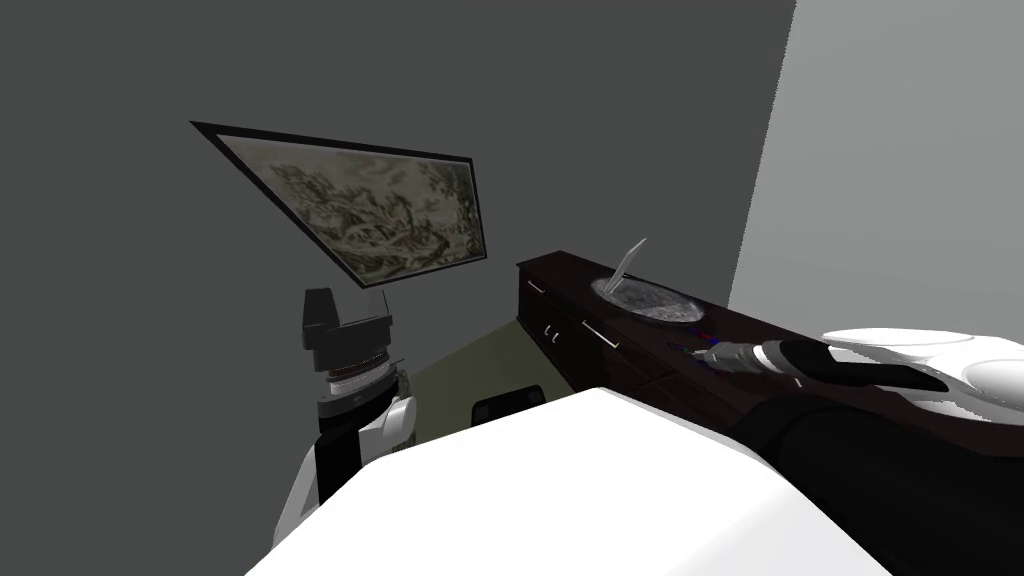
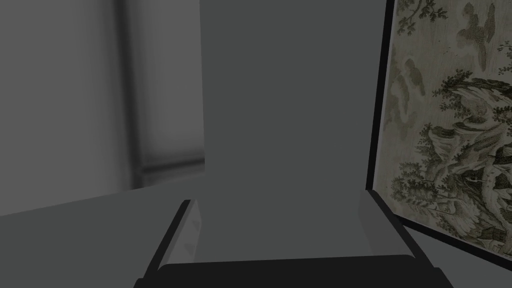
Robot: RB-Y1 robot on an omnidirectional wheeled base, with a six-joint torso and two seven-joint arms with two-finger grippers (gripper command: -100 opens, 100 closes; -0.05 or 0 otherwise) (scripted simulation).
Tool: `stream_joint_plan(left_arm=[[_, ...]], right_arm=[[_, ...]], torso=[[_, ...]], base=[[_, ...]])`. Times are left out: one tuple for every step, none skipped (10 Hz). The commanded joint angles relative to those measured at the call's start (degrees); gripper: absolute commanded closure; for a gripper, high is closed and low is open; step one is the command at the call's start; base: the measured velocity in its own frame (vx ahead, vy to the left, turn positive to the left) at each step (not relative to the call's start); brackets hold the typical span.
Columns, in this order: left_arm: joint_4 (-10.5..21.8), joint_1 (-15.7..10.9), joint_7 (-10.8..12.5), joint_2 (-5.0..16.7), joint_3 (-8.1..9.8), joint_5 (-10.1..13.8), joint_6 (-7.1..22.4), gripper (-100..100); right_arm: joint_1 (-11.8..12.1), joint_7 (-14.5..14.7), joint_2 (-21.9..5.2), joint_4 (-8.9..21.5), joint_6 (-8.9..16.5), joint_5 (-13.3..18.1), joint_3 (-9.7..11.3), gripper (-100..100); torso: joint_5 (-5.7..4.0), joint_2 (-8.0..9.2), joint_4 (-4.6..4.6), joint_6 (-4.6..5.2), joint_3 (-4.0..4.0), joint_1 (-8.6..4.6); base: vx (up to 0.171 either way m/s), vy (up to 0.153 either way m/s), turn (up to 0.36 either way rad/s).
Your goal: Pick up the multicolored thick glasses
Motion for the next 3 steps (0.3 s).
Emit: stream_joint_plan(left_arm=[[0.0,0.0,0.0,0.0,0.0,0.0,0.0,0],[0.0,0.0,0.0,0.0,0.0,0.0,0.0,0],[0.0,-0.01,0.0,0.0,0.0,0.0,0.0,0]], right_arm=[[1.22,-0.49,-1.82,-0.46,-0.87,-0.86,-0.95,100],[0.95,-0.25,-1.23,-0.12,-0.68,-0.66,-0.75,100],[1.08,-0.29,-1.36,-0.11,-0.84,-0.74,-0.85,0]], torso=[[0.0,0.0,0.0,0.0,0.0,0.0],[0.02,0.12,0.03,0.02,0.07,0.08],[-0.02,0.07,0.02,-0.02,0.05,0.03]], base=[[-0.048,0.032,-0.118],[-0.024,0.014,-0.025],[0.0,0.0,0.0]])
